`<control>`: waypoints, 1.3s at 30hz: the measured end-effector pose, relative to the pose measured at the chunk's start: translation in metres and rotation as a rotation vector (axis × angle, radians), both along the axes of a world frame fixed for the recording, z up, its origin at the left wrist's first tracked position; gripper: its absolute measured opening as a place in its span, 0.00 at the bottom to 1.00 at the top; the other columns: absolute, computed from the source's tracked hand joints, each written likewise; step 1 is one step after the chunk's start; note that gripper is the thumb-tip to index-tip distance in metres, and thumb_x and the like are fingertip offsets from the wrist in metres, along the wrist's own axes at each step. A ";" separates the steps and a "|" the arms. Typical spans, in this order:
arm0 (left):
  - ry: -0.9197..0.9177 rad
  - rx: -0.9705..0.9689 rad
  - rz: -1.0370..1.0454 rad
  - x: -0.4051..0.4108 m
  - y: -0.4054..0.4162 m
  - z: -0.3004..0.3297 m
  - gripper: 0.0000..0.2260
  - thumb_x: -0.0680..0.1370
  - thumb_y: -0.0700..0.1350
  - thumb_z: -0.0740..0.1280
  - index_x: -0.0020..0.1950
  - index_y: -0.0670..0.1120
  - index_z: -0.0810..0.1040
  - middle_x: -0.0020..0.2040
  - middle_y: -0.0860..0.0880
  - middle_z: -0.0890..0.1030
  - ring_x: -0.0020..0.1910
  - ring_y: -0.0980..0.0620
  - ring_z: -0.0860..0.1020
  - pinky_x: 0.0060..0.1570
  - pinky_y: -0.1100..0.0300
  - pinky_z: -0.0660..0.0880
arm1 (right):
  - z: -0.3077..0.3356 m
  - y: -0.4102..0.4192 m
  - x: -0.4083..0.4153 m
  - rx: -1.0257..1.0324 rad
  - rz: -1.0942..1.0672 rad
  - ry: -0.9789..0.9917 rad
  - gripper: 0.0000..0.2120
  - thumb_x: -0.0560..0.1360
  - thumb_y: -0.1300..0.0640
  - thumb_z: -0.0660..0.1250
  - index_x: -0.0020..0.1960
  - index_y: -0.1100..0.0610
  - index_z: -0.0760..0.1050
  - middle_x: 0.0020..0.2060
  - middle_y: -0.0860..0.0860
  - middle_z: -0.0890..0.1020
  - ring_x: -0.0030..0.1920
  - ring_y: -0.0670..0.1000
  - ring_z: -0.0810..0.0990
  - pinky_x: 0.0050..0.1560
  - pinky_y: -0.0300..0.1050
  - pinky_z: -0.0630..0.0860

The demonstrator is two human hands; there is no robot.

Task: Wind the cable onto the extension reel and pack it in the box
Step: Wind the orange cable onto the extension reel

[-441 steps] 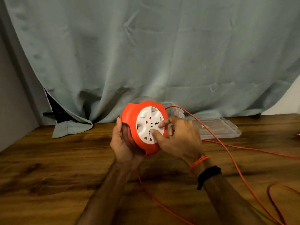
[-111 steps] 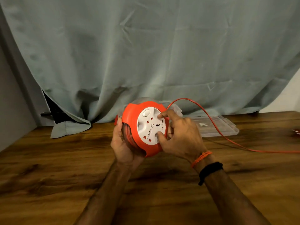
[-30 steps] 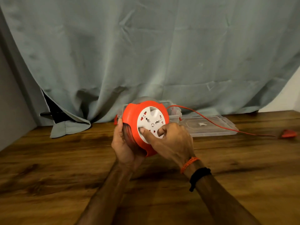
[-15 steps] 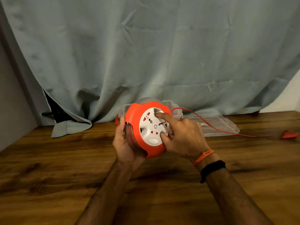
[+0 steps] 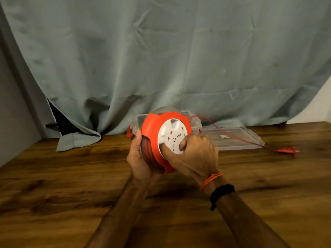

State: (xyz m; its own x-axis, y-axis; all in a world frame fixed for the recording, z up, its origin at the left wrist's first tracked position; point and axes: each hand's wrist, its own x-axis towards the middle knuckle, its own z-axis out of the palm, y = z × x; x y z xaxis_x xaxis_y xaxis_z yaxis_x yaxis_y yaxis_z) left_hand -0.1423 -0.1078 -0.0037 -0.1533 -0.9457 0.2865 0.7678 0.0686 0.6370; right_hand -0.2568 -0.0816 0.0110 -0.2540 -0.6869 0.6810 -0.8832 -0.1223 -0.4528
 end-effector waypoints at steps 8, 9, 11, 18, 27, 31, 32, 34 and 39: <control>0.008 0.039 0.019 0.003 0.001 0.006 0.29 0.82 0.59 0.49 0.53 0.45 0.87 0.53 0.42 0.86 0.52 0.43 0.85 0.48 0.50 0.83 | 0.001 -0.002 0.005 -0.006 0.142 -0.156 0.30 0.65 0.27 0.61 0.25 0.53 0.71 0.24 0.46 0.77 0.35 0.51 0.80 0.37 0.46 0.76; 0.014 0.037 0.016 0.003 0.002 0.007 0.29 0.82 0.59 0.49 0.55 0.45 0.86 0.55 0.41 0.86 0.53 0.43 0.85 0.48 0.50 0.83 | 0.003 -0.001 0.000 -0.027 0.160 -0.112 0.27 0.65 0.29 0.63 0.25 0.52 0.73 0.22 0.44 0.74 0.33 0.49 0.79 0.36 0.43 0.73; 0.008 0.028 0.002 0.003 0.002 0.006 0.28 0.82 0.59 0.50 0.57 0.44 0.85 0.55 0.40 0.86 0.53 0.42 0.85 0.49 0.49 0.83 | 0.008 -0.001 -0.011 -0.048 0.193 -0.030 0.21 0.65 0.32 0.67 0.29 0.50 0.75 0.20 0.42 0.69 0.30 0.47 0.76 0.34 0.41 0.71; 0.015 0.009 -0.051 0.003 0.000 0.002 0.31 0.75 0.63 0.57 0.66 0.43 0.79 0.65 0.37 0.80 0.64 0.36 0.78 0.66 0.37 0.70 | 0.019 -0.001 -0.036 0.016 0.239 0.248 0.22 0.63 0.39 0.65 0.55 0.45 0.72 0.28 0.42 0.70 0.35 0.54 0.80 0.41 0.50 0.77; 0.014 0.021 -0.106 0.003 0.001 0.002 0.31 0.73 0.64 0.57 0.63 0.43 0.82 0.64 0.36 0.80 0.64 0.35 0.78 0.68 0.34 0.67 | 0.009 -0.005 -0.038 0.033 0.215 0.416 0.33 0.66 0.35 0.61 0.69 0.44 0.66 0.41 0.52 0.83 0.46 0.57 0.80 0.51 0.51 0.73; 0.012 -0.002 -0.105 0.003 -0.001 0.000 0.32 0.75 0.63 0.56 0.67 0.42 0.78 0.65 0.36 0.79 0.66 0.35 0.77 0.68 0.36 0.68 | 0.009 -0.002 -0.036 0.009 0.192 0.365 0.32 0.66 0.36 0.66 0.68 0.46 0.69 0.45 0.53 0.83 0.49 0.58 0.80 0.53 0.51 0.71; 0.008 -0.004 -0.101 0.002 -0.001 0.000 0.31 0.75 0.63 0.56 0.66 0.43 0.78 0.65 0.37 0.80 0.65 0.35 0.78 0.66 0.37 0.70 | 0.007 -0.001 -0.034 -0.011 0.174 0.342 0.33 0.64 0.36 0.66 0.66 0.47 0.71 0.45 0.53 0.83 0.49 0.58 0.79 0.52 0.51 0.70; -0.004 0.004 -0.075 0.002 0.000 0.001 0.30 0.75 0.62 0.57 0.64 0.43 0.80 0.63 0.37 0.81 0.63 0.36 0.78 0.65 0.39 0.71 | 0.003 -0.001 -0.026 -0.020 0.116 0.275 0.32 0.61 0.33 0.64 0.61 0.48 0.73 0.45 0.52 0.82 0.49 0.57 0.79 0.51 0.49 0.68; 0.010 0.018 -0.024 0.001 -0.001 -0.001 0.28 0.75 0.62 0.57 0.60 0.43 0.84 0.61 0.37 0.82 0.61 0.38 0.80 0.65 0.39 0.71 | 0.000 0.000 -0.005 -0.007 0.024 0.045 0.28 0.58 0.29 0.64 0.41 0.53 0.78 0.37 0.50 0.82 0.43 0.55 0.80 0.44 0.47 0.74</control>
State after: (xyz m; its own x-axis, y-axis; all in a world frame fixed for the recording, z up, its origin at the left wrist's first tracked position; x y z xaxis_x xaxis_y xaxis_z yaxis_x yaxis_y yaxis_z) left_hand -0.1414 -0.1086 -0.0043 -0.1731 -0.9469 0.2710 0.7755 0.0386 0.6302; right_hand -0.2620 -0.0820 0.0109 -0.2067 -0.6873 0.6964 -0.8992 -0.1470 -0.4121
